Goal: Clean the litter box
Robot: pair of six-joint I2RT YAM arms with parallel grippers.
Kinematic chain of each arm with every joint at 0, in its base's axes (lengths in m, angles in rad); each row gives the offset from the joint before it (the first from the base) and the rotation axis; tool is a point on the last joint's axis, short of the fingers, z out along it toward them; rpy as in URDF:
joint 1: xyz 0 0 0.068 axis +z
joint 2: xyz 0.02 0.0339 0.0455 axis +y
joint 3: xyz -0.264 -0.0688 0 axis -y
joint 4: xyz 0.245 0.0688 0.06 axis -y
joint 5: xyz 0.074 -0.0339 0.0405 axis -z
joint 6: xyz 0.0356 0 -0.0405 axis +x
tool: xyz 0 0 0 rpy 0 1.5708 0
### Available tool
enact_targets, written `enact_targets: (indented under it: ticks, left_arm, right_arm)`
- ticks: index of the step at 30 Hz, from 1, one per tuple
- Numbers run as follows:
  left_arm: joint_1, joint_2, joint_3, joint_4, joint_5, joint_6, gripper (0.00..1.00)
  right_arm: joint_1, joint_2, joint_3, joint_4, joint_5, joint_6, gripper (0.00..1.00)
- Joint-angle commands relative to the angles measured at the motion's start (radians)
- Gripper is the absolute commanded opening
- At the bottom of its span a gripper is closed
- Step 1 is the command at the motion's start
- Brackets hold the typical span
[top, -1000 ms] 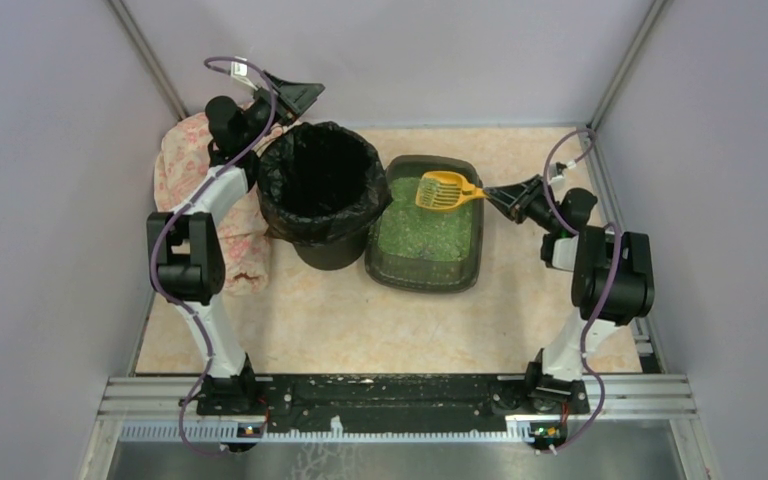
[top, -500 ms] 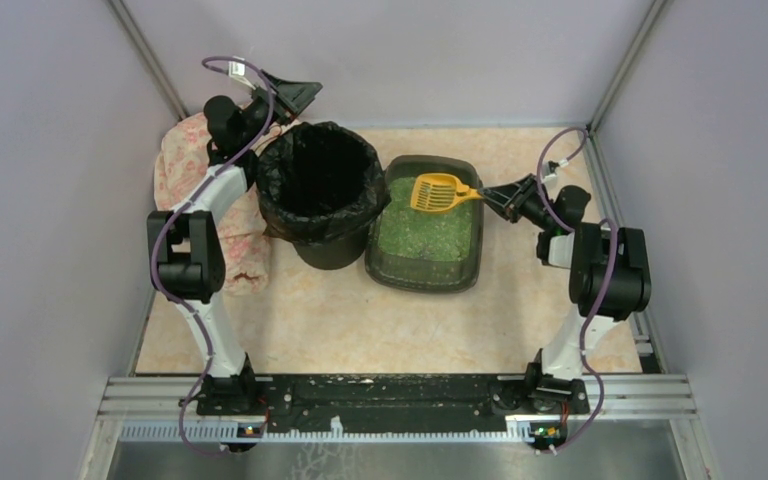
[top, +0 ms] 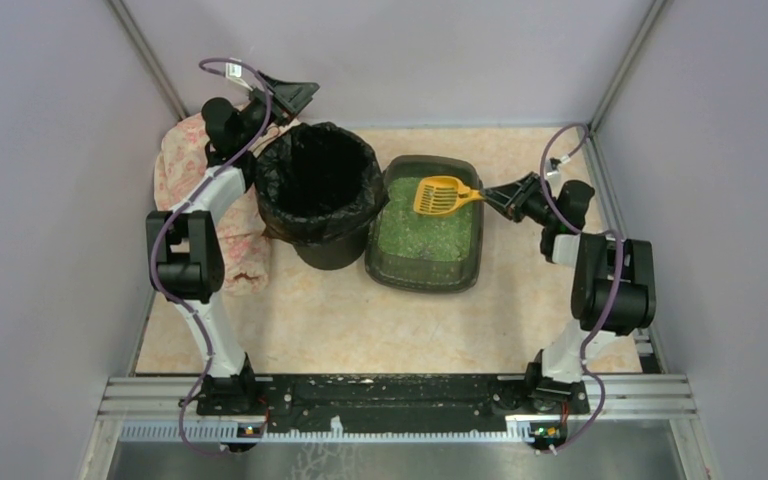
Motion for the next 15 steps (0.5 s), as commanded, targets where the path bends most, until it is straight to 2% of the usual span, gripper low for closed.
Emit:
enact_targets:
  ticks: [1,7,15]
  left_arm:
    - [0.002,-0.010,-0.028,0.050,0.014,-0.008,0.99]
    - [0.006,-0.032,-0.053,0.038,0.010,-0.006,0.99]
    - [0.010,-0.044,-0.069,0.042,0.007,-0.005,0.99]
  right_arm:
    - [0.033,-0.093,0.049,-0.034,-0.027,-0.080,0.00]
    - [0.015,-0.176,0.044,-0.063,0.008,-0.055,0.00]
    - [0.029,-0.271,0.222,-0.275,0.022,-0.101,0.00]
